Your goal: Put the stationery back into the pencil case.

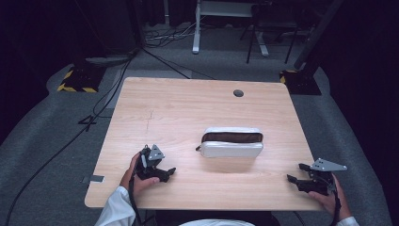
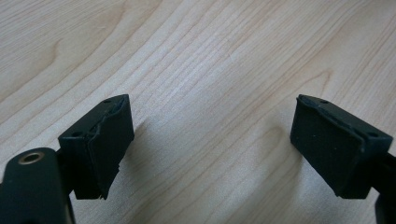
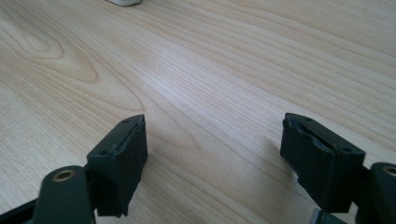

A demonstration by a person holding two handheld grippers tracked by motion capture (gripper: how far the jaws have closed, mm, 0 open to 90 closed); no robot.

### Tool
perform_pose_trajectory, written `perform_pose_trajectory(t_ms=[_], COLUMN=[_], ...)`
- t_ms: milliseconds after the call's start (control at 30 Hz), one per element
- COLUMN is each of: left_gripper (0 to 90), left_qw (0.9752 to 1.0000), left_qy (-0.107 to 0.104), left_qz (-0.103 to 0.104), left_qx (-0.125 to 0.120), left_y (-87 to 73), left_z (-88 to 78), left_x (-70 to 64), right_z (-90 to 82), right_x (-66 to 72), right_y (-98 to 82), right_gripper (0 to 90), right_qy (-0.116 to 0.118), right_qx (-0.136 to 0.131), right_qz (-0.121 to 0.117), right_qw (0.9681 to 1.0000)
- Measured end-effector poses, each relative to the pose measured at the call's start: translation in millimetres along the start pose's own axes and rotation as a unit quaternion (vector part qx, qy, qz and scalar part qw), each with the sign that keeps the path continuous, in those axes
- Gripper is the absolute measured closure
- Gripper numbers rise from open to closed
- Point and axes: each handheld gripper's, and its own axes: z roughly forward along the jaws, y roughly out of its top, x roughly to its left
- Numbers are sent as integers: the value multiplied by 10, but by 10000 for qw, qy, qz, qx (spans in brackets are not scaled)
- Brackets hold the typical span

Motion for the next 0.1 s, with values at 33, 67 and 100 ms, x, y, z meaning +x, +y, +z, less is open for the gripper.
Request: perform_pose_trajectory(t_ms=[33, 67, 100], left_gripper=[140, 140, 140], left_qw=[10000, 10000, 10000], left_qy=[3, 3, -18], left_qz=[5, 5, -15], left_qx=[-2, -2, -6], left_y=[0, 0, -1], left_z=[0, 0, 2], left_x=[1, 1, -1], right_z=[0, 0, 0], right_x=[0, 0, -1], right_y=[0, 0, 0], right_gripper=[235, 235, 235], right_qy=[1, 1, 0], right_qx=[1, 1, 2], right_qz=[1, 1, 1], right_qw=[10000, 10000, 10000])
